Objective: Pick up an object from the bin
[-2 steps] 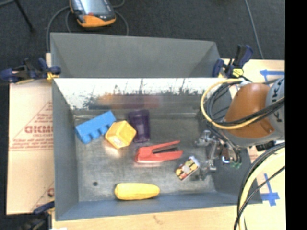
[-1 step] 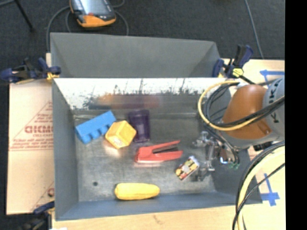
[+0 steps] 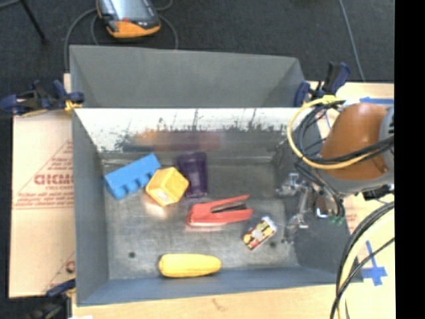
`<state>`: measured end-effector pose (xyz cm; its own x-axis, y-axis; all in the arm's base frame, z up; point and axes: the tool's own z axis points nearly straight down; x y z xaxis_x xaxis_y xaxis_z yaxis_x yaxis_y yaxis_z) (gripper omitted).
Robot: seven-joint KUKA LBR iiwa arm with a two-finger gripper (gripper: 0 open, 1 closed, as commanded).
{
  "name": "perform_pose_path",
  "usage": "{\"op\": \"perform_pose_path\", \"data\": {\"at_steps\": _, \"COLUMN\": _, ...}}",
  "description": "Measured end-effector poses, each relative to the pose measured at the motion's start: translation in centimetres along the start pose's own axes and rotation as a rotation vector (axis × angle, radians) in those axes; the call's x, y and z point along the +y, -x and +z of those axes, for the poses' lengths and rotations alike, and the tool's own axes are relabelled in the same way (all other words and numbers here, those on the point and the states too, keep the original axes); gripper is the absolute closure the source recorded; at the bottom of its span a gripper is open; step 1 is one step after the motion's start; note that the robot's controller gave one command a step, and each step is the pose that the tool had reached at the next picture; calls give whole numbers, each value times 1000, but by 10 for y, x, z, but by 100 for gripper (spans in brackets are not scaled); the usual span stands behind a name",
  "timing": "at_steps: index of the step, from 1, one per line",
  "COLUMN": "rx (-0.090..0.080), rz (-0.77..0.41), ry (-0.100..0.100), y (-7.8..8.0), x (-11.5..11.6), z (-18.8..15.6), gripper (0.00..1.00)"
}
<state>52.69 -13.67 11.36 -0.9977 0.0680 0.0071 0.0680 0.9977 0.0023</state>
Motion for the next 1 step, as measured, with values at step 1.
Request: {"op": "perform_pose_path", "data": {"at_steps": 1, "rx": -24, "rz": 46, "ry": -4, "y": -1, "x": 10, "z": -18, "gripper": 0}}
